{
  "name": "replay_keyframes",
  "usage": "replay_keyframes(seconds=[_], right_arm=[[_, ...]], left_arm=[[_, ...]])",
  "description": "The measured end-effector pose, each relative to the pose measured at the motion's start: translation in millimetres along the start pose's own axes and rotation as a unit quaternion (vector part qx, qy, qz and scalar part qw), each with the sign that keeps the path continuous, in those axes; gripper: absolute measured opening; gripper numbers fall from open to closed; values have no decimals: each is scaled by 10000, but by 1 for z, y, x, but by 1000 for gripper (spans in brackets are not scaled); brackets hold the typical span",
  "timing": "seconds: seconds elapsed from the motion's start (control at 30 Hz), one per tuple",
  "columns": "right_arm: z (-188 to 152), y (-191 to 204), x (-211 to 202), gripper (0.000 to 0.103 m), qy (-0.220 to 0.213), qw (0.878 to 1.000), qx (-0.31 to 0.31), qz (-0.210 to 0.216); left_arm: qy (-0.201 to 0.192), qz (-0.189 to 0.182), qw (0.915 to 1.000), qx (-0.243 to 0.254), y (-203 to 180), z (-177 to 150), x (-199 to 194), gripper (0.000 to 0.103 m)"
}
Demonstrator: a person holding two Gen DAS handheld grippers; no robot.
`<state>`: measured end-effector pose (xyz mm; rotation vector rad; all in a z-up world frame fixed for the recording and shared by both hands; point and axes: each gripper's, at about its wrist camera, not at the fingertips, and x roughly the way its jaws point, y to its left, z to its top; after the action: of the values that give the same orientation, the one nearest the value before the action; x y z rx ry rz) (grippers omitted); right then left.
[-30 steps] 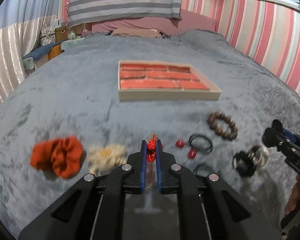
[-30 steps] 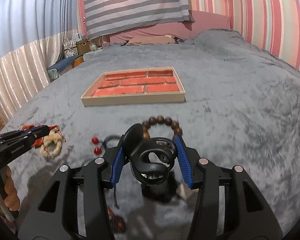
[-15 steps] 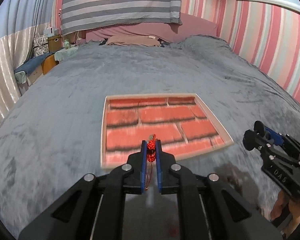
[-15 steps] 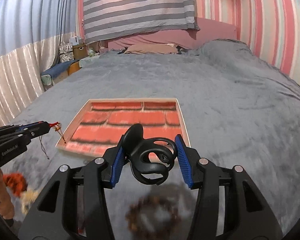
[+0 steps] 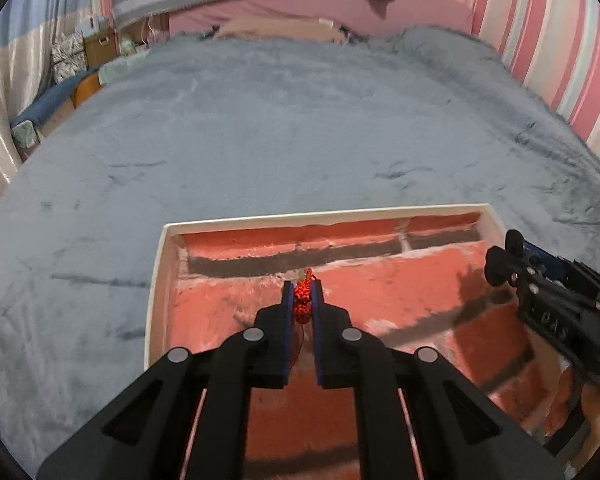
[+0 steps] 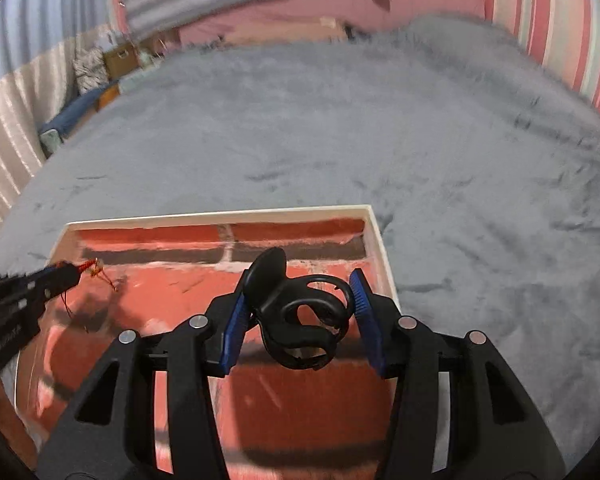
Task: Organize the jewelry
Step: 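Carry the red-string charm and earbuds case to the tray and release both, then withdraw both tools from the tray back toward the remaining jewelry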
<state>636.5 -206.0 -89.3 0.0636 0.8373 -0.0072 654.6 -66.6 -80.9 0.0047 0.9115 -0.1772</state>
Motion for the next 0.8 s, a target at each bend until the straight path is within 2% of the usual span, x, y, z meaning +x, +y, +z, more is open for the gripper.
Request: replay_keyframes(seconds=[0.1,0.23,0.43,0.53,0.6,0.63,0.7,0.77,0.8], right_arm=[[10,0,21,49,219,9997,-21,-99],[18,-1,45,49,762,9970,-51,-116],[15,3,50,50,933,9952,-202,-208],[13,2,48,64,866,9959,-179,-175],[11,-1,37,68,732,9971,-146,-139],[13,-2,35,70,687,9975,-119,-97],[10,-6,18,75,504,9986,-134,-80],[6,-10,2,80,326,9994,-87,-7],[4,-12,-5,81,274,9996,-50,15]], left_arm=[[222,146,9996,104,0,6,24,9],[562,145,9983,113,1,8,46,9],[704,238,9971,163,-1,3,50,10],[715,227,9971,105,3,5,50,12],[721,238,9971,-31,10,4,46,28],[667,270,9974,-63,11,4,42,32],[450,246,9986,-124,13,0,25,49],[252,283,9992,-143,14,-6,5,56],[149,294,9994,-140,14,-10,-8,56]])
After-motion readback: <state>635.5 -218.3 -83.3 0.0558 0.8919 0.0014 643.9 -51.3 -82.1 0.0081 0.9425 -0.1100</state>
